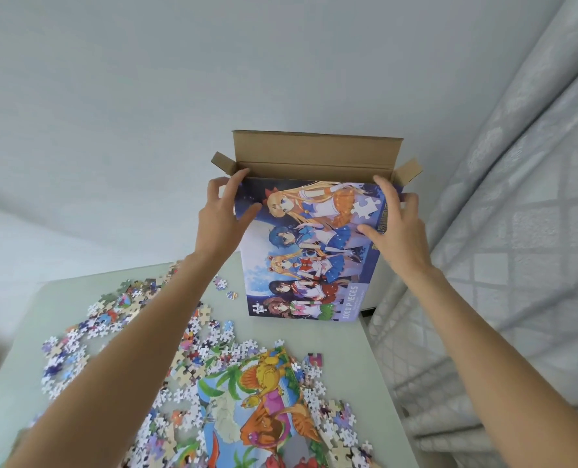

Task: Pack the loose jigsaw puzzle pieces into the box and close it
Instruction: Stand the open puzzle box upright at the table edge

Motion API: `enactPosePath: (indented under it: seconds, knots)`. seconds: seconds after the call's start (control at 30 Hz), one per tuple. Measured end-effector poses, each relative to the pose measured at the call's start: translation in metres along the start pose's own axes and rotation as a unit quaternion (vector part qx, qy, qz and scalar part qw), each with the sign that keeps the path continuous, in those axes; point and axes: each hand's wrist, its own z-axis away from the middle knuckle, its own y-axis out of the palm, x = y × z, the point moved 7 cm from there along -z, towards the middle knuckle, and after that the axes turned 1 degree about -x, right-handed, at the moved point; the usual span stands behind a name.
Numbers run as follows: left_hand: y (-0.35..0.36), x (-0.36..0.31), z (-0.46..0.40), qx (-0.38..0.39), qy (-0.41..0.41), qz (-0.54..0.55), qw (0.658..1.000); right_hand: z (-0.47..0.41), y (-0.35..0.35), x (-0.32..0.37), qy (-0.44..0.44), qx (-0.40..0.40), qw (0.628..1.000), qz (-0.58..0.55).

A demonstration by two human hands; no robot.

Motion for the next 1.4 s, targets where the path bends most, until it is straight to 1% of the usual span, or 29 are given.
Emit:
enactPosePath:
  seconds: [0.13, 0.27, 0.4, 0.53, 0.67, 0.83, 0.9, 0.97, 1.03, 1.13, 1.27, 1.4]
  knots:
    - [-0.006, -0.004, 0.014, 0.010, 0.010, 0.001, 1.000, 0.018, -0.007, 0.004, -0.001, -0.002, 1.000, -0.015]
    - [-0.021, 0.001, 0.018, 0.000, -0.019, 0.025, 1.000, 0.019, -0.013, 0.017, -0.003, 0.010, 0.999, -0.040]
    - [-0.035, 0.007, 0.031, 0.005, -0.019, 0.000, 1.000, 0.033, -0.010, 0.029, -0.005, 0.033, 0.998, -0.054]
    - [-0.046, 0.010, 0.040, 0.007, -0.037, -0.026, 0.999, 0.032, -0.017, 0.042, -0.013, 0.030, 0.999, -0.027]
    - [-0.058, 0.006, 0.034, -0.010, -0.056, -0.001, 0.998, 0.023, -0.029, 0.048, -0.013, 0.013, 1.000, -0.009]
    - [-0.057, 0.010, 0.031, 0.001, -0.071, 0.015, 0.997, 0.020, -0.025, 0.042, -0.001, 0.037, 0.999, -0.003]
    - [-0.051, 0.012, 0.029, 0.016, -0.064, 0.023, 0.998, 0.020, -0.016, 0.040, 0.001, 0.058, 0.998, -0.009]
    - [-0.043, 0.014, 0.024, 0.038, -0.052, 0.007, 0.998, 0.017, -0.005, 0.040, 0.001, 0.084, 0.996, -0.005]
    - [-0.037, 0.013, 0.017, 0.037, -0.050, 0.011, 0.998, 0.013, 0.002, 0.040, 0.002, 0.095, 0.995, 0.009]
    - [-0.031, 0.014, 0.004, 0.031, -0.071, 0.035, 0.996, 0.006, 0.006, 0.037, 0.007, 0.079, 0.997, -0.003]
    - [-0.025, 0.017, -0.011, 0.037, -0.086, 0.022, 0.995, -0.012, 0.002, 0.037, 0.004, 0.059, 0.998, 0.002]
    - [-0.029, 0.012, -0.024, -0.019, -0.061, 0.048, 0.997, -0.039, -0.005, 0.037, -0.005, 0.016, 1.000, 0.003]
